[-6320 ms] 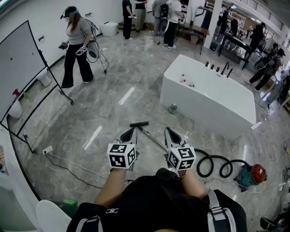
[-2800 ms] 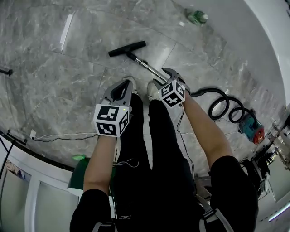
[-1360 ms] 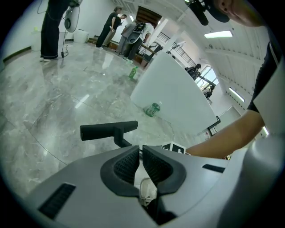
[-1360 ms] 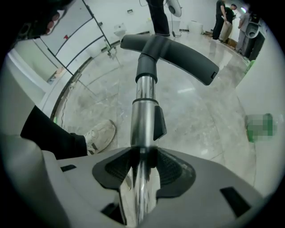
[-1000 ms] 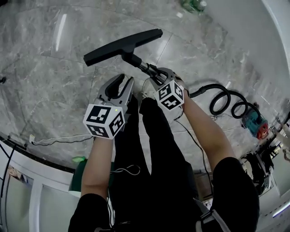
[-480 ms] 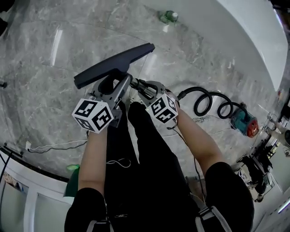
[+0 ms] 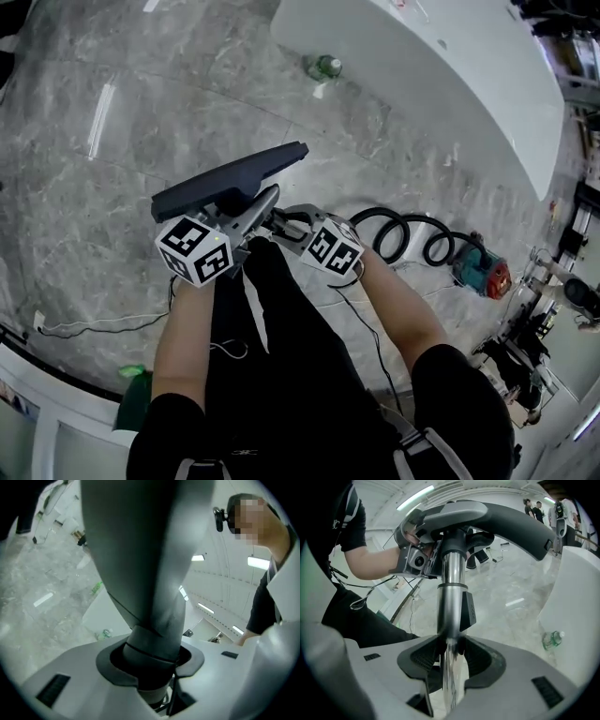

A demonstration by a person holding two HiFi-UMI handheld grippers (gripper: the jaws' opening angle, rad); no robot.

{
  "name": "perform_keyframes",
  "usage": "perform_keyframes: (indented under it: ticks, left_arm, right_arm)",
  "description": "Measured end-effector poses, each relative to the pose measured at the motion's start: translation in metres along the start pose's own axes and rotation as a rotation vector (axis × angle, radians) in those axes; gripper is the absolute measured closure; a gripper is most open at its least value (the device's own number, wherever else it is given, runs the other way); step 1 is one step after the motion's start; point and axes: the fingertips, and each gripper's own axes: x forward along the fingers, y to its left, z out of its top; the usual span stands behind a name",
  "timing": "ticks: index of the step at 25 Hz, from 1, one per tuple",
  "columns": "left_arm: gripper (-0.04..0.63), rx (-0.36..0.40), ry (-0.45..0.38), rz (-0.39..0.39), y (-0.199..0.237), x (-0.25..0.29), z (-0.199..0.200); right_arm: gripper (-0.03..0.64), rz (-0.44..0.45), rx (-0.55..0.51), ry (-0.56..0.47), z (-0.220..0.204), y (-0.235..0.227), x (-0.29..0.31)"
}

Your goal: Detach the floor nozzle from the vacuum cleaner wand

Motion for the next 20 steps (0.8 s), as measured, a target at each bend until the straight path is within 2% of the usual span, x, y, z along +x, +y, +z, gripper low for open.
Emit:
perform_keyframes:
  ticks: [3, 7, 9, 16, 18, 20]
  left_arm:
    - [0.44, 0.081, -0.028, 0.025, -0.004, -0.001, 0.004]
    - [0.441, 0.135, -0.038, -0.003, -0.022, 0.004, 0.004]
    - [0.443, 0.126, -0.041, 0.007, -0.023, 0.006, 0.002]
    - [0.443, 0.066, -0.072, 0.123, 0.011, 0.001, 0.007]
    - [0.446, 0.094, -0.068, 0.101, 0.011, -0.001, 0.008]
    - [0.454, 0.147, -0.05, 0.047, 0.004, -0.004, 0.01]
  right_arm:
    - [0.433, -0.042, 0.001, -0.029, 0.004, -0.006, 0.002]
    - [0.433, -0.044, 0.003, -0.134, 0.02, -0.006, 0.023]
    - [0.433, -0.063, 0.036, -0.199, 0.027, -0.01, 0.031]
    - [0.491, -0.182, 0.035, -0.187, 0.037, -0.023, 0.049]
    - [0.496, -0.163, 0.038, -0.169, 0.037, -0.018, 0.051]
    - [0.5, -0.056, 0.022, -0.156, 0.039, -0.007, 0.05]
